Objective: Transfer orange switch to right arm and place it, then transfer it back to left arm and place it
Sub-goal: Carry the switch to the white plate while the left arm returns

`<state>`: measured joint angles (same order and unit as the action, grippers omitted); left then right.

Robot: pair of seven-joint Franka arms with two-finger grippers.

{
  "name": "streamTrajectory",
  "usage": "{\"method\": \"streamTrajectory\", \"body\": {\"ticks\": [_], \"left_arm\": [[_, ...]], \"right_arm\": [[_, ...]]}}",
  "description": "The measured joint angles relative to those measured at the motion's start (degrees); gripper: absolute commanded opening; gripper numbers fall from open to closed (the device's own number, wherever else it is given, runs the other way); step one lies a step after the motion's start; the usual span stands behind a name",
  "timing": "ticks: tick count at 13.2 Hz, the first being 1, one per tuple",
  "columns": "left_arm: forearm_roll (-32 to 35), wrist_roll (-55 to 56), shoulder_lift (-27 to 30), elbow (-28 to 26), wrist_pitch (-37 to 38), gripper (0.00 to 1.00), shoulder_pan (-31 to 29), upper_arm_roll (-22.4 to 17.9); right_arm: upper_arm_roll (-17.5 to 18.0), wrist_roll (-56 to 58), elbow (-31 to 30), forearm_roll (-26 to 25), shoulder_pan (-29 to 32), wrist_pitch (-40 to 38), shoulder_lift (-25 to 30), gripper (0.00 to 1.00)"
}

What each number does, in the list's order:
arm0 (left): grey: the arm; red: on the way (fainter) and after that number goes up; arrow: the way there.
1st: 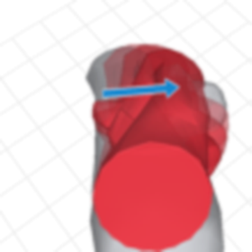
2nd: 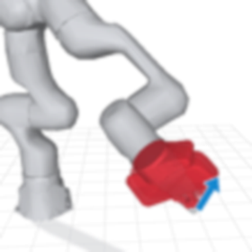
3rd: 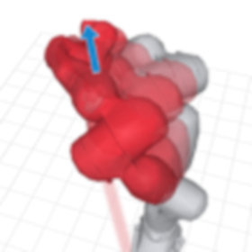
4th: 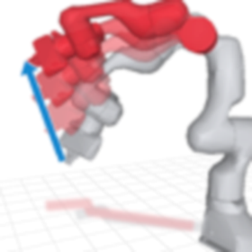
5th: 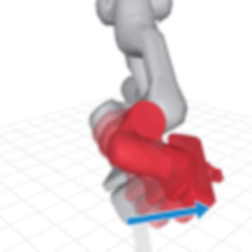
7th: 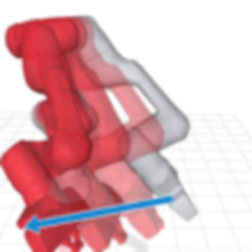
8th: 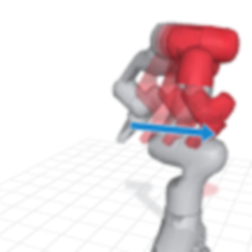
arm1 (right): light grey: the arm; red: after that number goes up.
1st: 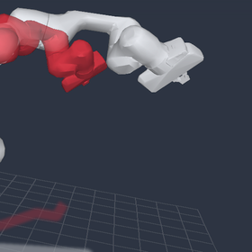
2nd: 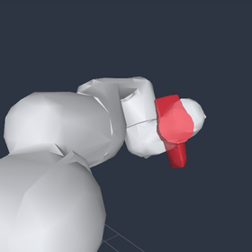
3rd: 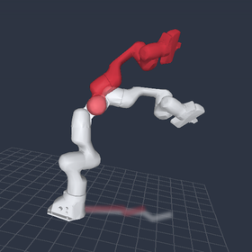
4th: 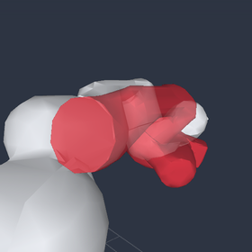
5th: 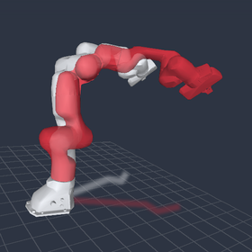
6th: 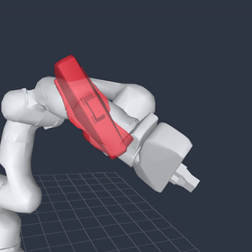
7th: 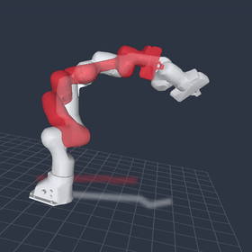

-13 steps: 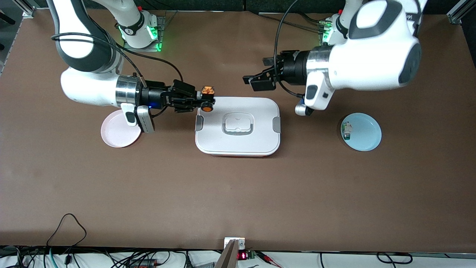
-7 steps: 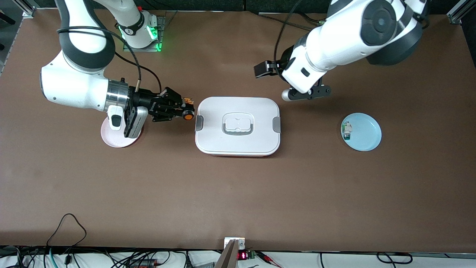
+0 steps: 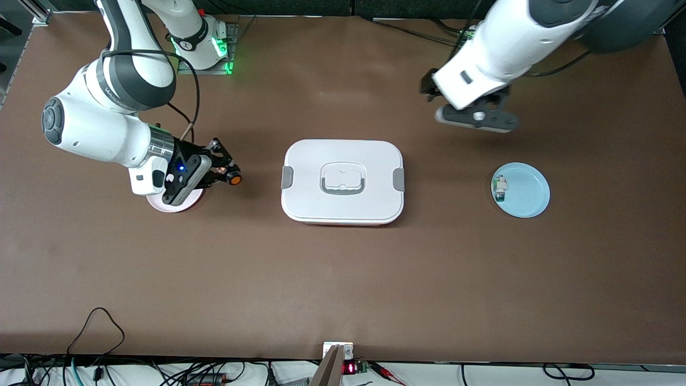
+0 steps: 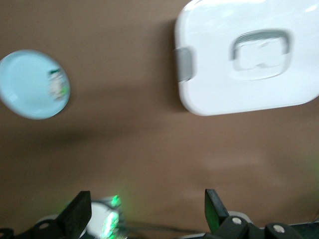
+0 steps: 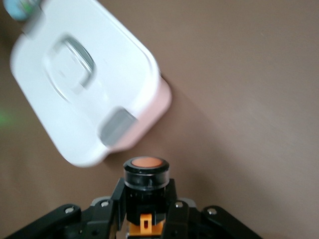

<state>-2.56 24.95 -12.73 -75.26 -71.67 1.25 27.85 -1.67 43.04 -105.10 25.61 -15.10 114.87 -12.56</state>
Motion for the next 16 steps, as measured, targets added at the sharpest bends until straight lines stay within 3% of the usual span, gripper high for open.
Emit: {"method": "streamTrajectory", "body": {"ticks": [3,8,13,16], "left_arm": [[5.1,-2.5,0.9,0.0,2.9,1.0,-5.1,-0.2],[6.9,-9.5,0.9,-0.1,2.7,1.0,-11.3,-0.4],[6.9,-18.8,0.5,-0.8,-1.1,1.0,-18.5,-0.6],[6.5,-19.1,0.4,-1.1,-2.8,1.0,-17.2,-2.1]], "right_arm": [[0.0,3.2,-0.3,-12.7,0.3,-2.4,-0.2,0.28],[0.0,10.9,-3.2,-26.6,2.8,-3.6,-0.4,0.28],[-0.1,28.7,-9.2,-30.0,8.0,7.2,-0.8,0.28],[-0.1,36.5,-14.5,-30.0,10.9,14.8,-1.3,0.28]]}}
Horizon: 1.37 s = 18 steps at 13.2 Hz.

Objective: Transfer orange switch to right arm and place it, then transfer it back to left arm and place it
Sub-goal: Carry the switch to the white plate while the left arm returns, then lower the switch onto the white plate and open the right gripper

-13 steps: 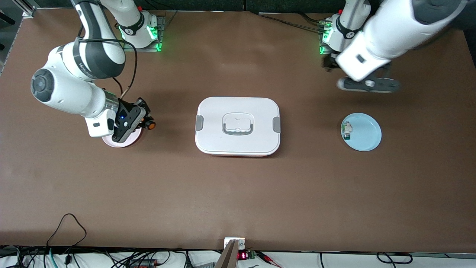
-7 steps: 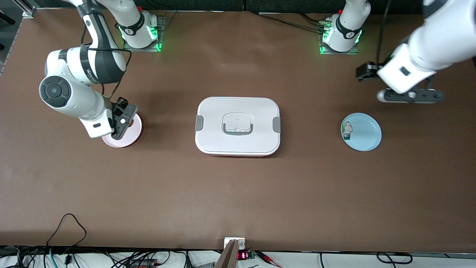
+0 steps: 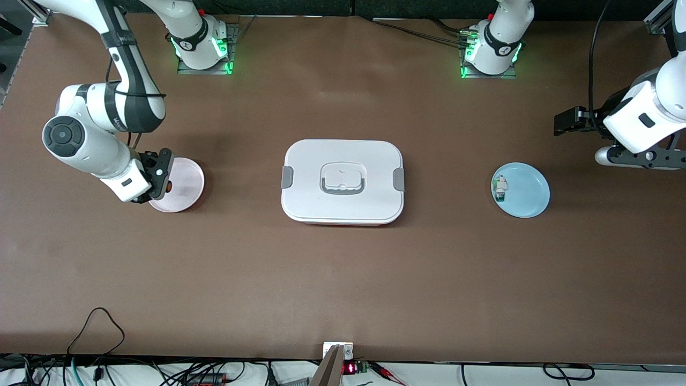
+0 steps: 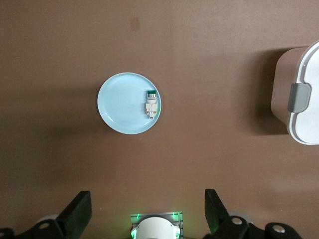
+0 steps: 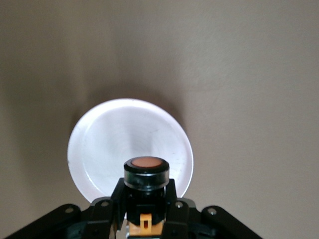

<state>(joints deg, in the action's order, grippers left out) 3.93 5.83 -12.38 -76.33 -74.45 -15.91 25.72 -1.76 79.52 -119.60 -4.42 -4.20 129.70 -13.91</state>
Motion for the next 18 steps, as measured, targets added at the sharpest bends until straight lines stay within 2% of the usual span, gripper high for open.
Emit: {"method": "streamTrajectory", "body": {"ticks": [5,9,11,18], "left_arm": [[-3.1,0.1,1.3,0.0,-2.3,1.0,15.3,-16.7],[-6.9,0.1,2.8,-1.3,-2.9,1.0,24.7,-28.6],[-7.0,0.4,4.3,-3.3,-3.6,1.0,26.2,-30.0],[-7.0,1.6,5.3,-4.9,-4.0,1.0,26.6,-30.3]], "right_arm": [[0.3,4.4,-10.3,-0.2,0.5,11.8,-0.1,0.28],[0.2,8.4,-12.2,-0.2,1.1,14.0,-0.2,0.28],[0.2,9.2,-12.5,-0.2,1.8,15.6,-1.0,0.28],[0.2,9.4,-12.8,-0.2,2.6,19.3,-4.8,0.29]]}}
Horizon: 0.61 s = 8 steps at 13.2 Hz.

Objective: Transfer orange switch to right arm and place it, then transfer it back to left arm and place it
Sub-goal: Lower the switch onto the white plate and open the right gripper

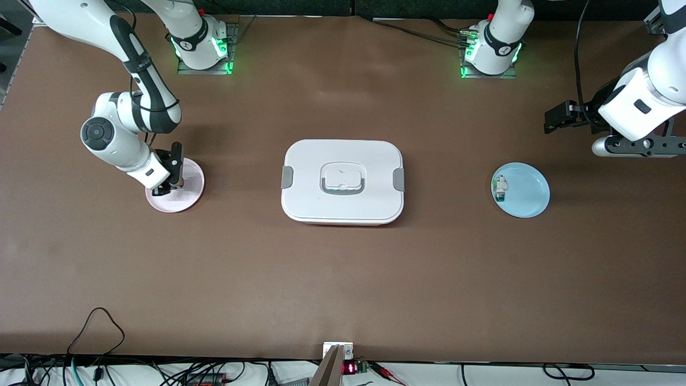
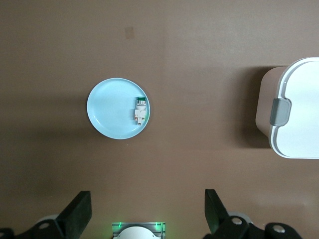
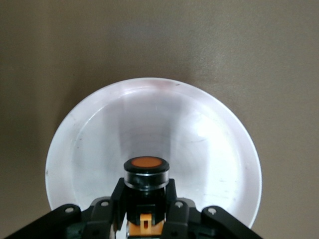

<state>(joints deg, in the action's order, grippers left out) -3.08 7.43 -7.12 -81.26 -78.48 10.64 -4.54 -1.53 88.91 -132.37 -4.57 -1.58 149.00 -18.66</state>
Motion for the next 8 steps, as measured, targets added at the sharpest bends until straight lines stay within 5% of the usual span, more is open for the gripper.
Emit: {"method": "streamTrajectory", "body": {"ticks": [2,4,8], "left_arm": [[0.0,0.0,0.0,0.0,0.1,1.0,0.0,-0.1],[0.0,0.0,0.0,0.0,0.1,1.0,0.0,-0.2],[0.0,0.0,0.0,0.0,0.1,1.0,-0.1,-0.2]], "right_arm": [[0.0,0.0,0.0,0.0,0.3,1.3,-1.0,0.33],[0.0,0.0,0.0,0.0,0.5,1.6,-1.1,0.98],[0.0,-2.4,0.2,0.2,0.6,1.3,-0.9,1.0]]}}
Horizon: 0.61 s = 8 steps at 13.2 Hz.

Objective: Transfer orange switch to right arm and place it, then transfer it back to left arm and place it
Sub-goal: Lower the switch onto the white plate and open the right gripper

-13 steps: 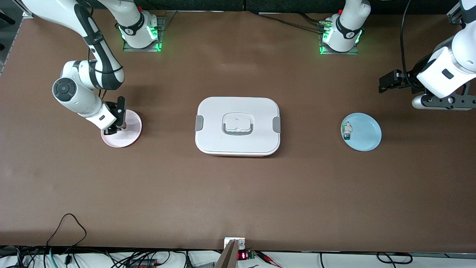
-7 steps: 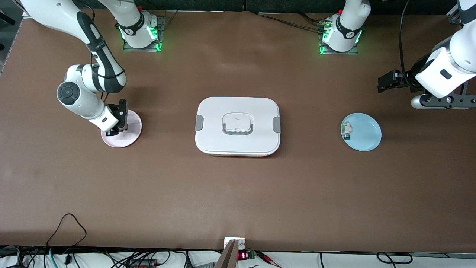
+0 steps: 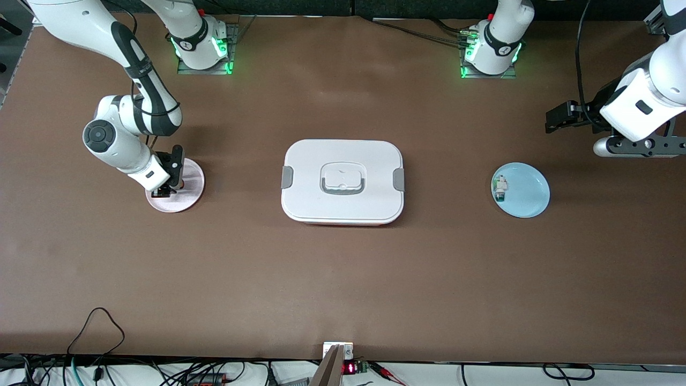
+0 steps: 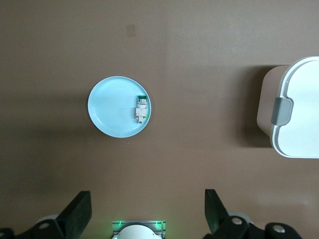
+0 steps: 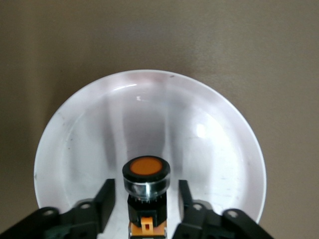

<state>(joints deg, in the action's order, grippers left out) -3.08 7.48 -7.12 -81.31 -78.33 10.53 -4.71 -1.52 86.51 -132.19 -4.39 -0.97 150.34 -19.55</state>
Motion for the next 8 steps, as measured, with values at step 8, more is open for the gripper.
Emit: {"method": "streamTrajectory", "body": {"ticks": [8], "left_arm": [[0.0,0.1,0.0,-0.1,0.0,1.0,-8.8,8.7]], "right_arm": [[4.4,-18.5,12.0,10.5,0.0,-11.7,3.0,1.0]]}}
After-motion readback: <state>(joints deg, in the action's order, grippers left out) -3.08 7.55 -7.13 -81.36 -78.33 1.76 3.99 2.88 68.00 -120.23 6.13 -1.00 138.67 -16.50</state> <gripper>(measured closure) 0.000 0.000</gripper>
